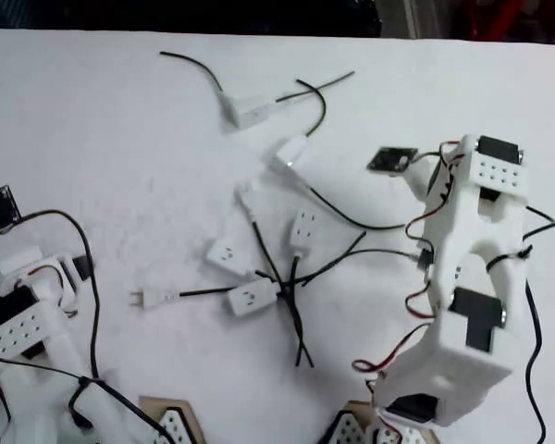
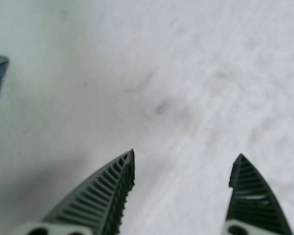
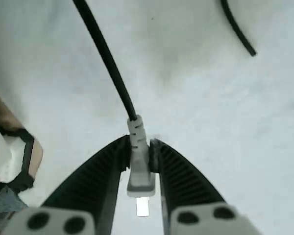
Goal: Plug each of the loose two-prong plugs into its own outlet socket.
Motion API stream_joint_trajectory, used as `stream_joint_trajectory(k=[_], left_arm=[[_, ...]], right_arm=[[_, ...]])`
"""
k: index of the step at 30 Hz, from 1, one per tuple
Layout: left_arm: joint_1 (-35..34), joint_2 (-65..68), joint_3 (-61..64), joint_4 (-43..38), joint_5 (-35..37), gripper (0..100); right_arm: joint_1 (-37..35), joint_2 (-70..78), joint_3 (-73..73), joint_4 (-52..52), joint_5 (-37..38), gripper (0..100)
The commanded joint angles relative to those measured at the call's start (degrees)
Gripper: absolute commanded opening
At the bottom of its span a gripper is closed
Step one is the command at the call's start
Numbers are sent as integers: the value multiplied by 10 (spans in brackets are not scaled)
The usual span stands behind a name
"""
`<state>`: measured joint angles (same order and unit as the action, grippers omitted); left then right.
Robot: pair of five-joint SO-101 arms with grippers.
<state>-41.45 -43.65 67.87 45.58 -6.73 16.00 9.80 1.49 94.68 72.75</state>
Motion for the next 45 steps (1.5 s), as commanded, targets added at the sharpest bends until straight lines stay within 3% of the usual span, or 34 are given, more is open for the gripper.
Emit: stream_joint_trajectory(k=[1, 13, 23, 31, 45], left_arm=[[-4, -13, -3, -14, 0, 309], [-4, -13, -3, -14, 0, 309], [-6, -13, -2, -14, 0, 309], [-5, -15, 11, -33, 0, 309], [-5, -15, 15, -39, 0, 309]], right_arm=[[-7, -75, 12, -47, -87, 17], [-32, -180, 111, -193, -318, 17], [-142, -80, 226, -273, -323, 18], [-166, -17, 225, -272, -318, 95], [-177, -11, 158, -152, -317, 98]])
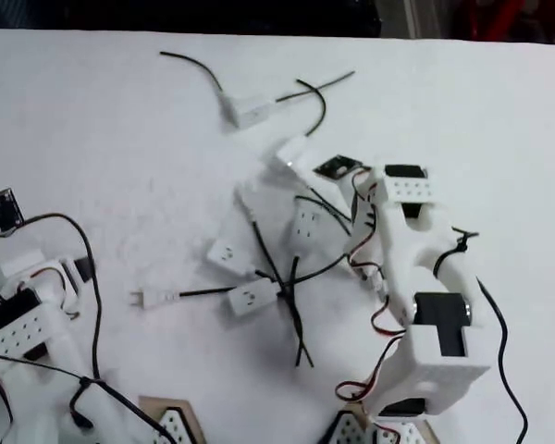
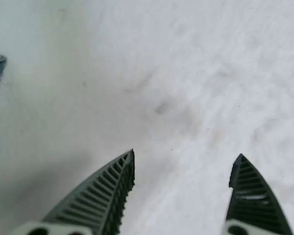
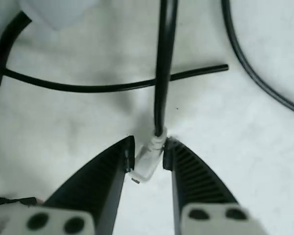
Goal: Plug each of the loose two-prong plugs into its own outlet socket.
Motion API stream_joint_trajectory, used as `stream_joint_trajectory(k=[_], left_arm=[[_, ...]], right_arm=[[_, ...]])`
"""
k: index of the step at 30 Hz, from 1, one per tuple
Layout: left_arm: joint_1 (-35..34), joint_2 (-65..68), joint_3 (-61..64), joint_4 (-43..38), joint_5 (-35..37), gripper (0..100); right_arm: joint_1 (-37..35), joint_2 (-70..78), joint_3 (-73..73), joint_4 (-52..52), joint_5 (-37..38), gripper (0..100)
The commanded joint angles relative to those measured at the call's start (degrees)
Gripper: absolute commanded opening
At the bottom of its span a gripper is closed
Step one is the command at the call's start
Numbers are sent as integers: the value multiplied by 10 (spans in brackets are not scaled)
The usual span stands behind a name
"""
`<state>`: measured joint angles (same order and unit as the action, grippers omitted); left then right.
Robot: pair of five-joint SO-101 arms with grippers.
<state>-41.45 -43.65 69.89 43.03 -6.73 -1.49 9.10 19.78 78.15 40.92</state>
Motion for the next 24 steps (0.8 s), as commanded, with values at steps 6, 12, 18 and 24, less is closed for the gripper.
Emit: stream_joint_trajectory(k=[6, 12, 18, 24], left_arm=[[-5, -15, -5, -13, 0, 309], [-6, -15, -5, -13, 0, 309], [-6, -15, -5, -13, 0, 309], [-5, -15, -5, -13, 0, 309]], right_arm=[[5, -3, -24, 13, 1, 95], [29, 29, -20, 12, 4, 94], [44, 50, -22, 13, 26, 47], [49, 50, -31, 19, 27, 55]])
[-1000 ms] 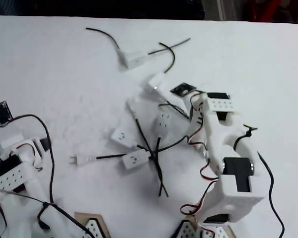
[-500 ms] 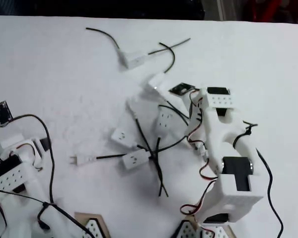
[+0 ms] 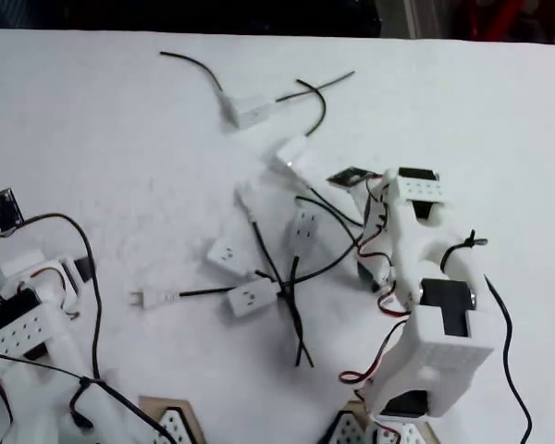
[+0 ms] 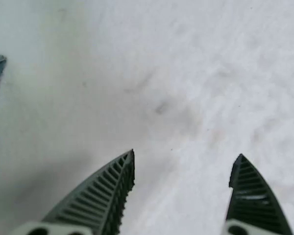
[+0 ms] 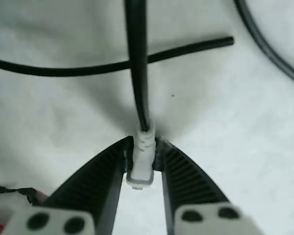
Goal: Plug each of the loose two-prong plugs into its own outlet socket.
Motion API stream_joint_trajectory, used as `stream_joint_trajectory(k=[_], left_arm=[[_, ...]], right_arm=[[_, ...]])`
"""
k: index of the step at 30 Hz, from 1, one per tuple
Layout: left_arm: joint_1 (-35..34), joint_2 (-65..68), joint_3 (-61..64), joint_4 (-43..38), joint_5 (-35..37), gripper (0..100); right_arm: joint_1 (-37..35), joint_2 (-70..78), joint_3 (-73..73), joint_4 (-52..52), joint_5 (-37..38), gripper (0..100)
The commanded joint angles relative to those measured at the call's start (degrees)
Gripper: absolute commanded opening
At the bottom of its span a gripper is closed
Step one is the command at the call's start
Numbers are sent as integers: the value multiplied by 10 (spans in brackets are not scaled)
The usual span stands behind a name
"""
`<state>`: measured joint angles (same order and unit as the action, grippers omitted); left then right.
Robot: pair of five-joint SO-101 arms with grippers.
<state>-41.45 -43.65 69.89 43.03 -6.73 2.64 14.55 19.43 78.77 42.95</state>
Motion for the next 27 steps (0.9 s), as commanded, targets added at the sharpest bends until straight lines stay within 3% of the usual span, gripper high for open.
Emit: stream_joint_trajectory(k=[1, 7, 27], left_arm=[[-5, -15, -5, -13, 0, 309], [-4, -15, -5, -13, 0, 309], [-4, -15, -5, -13, 0, 309]], right_arm=[[7, -5, -33, 22, 7, 70], [-2, -5, -83, 75, 7, 78], [-3, 2, -56, 75, 8, 77]])
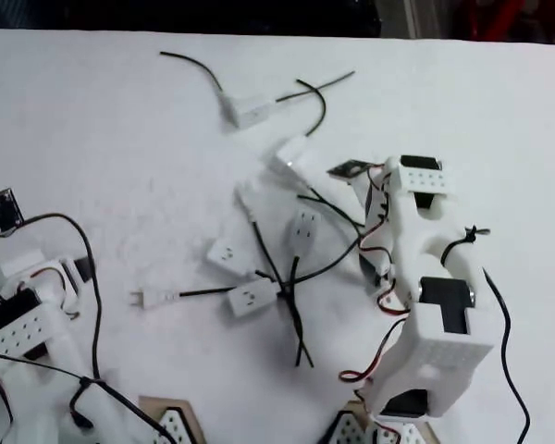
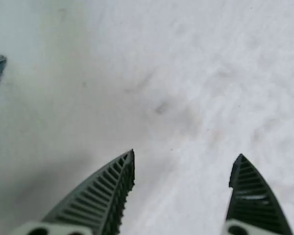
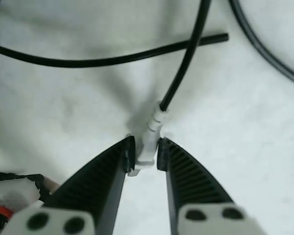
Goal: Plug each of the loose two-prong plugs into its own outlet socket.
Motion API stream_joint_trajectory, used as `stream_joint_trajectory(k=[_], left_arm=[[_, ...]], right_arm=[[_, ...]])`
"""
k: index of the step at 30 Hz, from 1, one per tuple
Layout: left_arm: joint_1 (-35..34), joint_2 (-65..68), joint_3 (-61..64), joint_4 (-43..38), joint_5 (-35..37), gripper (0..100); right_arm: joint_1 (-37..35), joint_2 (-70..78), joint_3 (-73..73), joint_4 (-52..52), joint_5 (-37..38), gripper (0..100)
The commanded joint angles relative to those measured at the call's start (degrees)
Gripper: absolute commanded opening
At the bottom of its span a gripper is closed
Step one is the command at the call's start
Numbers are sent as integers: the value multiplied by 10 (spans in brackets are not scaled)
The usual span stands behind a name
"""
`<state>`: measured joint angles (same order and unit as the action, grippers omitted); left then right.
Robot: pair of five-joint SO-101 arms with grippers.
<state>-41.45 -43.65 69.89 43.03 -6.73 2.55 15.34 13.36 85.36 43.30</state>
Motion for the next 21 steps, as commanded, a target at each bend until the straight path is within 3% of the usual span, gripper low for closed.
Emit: stream_joint_trajectory(k=[1, 21], left_arm=[[-4, -15, -5, -13, 0, 309], [-6, -15, -5, -13, 0, 309]], right_arm=[[-6, -6, 8, 9, 4, 77], [-30, -7, 44, 10, 1, 74]])
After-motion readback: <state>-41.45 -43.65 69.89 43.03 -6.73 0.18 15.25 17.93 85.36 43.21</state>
